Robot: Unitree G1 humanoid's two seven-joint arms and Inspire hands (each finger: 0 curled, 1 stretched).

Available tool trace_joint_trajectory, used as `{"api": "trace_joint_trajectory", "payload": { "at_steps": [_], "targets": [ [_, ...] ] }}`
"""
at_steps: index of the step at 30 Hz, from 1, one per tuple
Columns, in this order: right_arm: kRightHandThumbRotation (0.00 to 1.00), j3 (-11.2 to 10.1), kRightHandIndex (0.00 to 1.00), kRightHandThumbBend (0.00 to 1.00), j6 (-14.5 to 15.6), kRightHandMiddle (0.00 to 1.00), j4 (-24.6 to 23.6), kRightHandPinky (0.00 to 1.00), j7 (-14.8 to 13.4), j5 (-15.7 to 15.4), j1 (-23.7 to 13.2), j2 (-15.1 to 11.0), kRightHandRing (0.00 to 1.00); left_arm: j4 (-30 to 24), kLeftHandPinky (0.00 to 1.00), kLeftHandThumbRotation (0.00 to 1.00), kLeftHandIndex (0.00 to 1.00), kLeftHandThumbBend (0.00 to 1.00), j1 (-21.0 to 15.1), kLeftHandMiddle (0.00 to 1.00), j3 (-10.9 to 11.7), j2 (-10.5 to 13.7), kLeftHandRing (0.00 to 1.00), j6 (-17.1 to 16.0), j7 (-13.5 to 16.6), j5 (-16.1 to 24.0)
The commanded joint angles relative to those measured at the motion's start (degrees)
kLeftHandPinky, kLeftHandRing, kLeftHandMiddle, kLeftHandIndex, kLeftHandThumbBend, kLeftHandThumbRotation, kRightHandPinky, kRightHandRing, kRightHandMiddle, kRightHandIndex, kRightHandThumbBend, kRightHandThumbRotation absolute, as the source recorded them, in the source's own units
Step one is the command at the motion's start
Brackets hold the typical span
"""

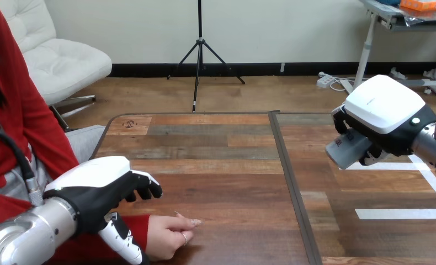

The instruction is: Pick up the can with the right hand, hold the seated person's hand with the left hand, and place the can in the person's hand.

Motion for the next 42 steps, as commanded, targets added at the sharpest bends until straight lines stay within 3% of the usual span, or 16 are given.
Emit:
{"api": "trace_joint_trajectory", "payload": {
  "at_steps": [1, 9, 16, 26, 32, 42],
  "targets": [
    [0.00, -1.71, 0.47, 0.73, 0.33, 0.52, -0.22, 0.41, -1.97, 1.89, -4.18, -1.46, 0.49, -0.79, 0.71, 0.00, 0.77, 1.00, -2.84, 0.79, -0.77, 1.77, 0.78, -0.54, 0.97, 2.17],
    [0.00, -1.72, 0.47, 0.74, 0.56, 0.51, -0.45, 0.40, -1.68, 2.00, -3.93, -1.52, 0.49, -0.09, 0.69, 0.00, 0.75, 0.99, -2.59, 0.76, -2.11, 1.75, 0.75, -1.89, 3.58, 7.19],
    [0.00, -1.55, 0.46, 0.75, 0.57, 0.51, -0.62, 0.40, -2.30, 1.74, -3.86, -1.68, 0.48, 1.27, 0.69, 0.00, 0.74, 0.98, -3.04, 0.77, -2.70, 2.08, 0.75, -2.43, 3.15, 9.71],
    [0.00, -0.90, 0.46, 0.76, 0.74, 0.49, -0.10, 0.38, -4.85, 0.54, -3.90, -2.04, 0.45, 3.13, 0.74, 0.00, 0.76, 0.96, -4.35, 0.80, -3.62, 2.28, 0.79, -0.50, -0.76, 12.85],
    [0.00, -1.36, 0.46, 0.74, 0.70, 0.50, 0.46, 0.39, -3.15, 1.69, -3.85, -1.93, 0.46, 3.78, 0.76, 0.00, 0.77, 0.94, -5.38, 0.82, -4.19, 2.14, 0.81, 0.86, -3.11, 14.15],
    [0.00, -1.21, 0.46, 0.74, 0.41, 0.51, 1.26, 0.39, -3.54, 1.68, -4.07, -1.91, 0.47, 4.69, 0.75, 0.03, 0.79, 0.93, -6.57, 0.83, -5.10, 1.68, 0.82, 2.86, -5.91, 15.95]
  ]
}}
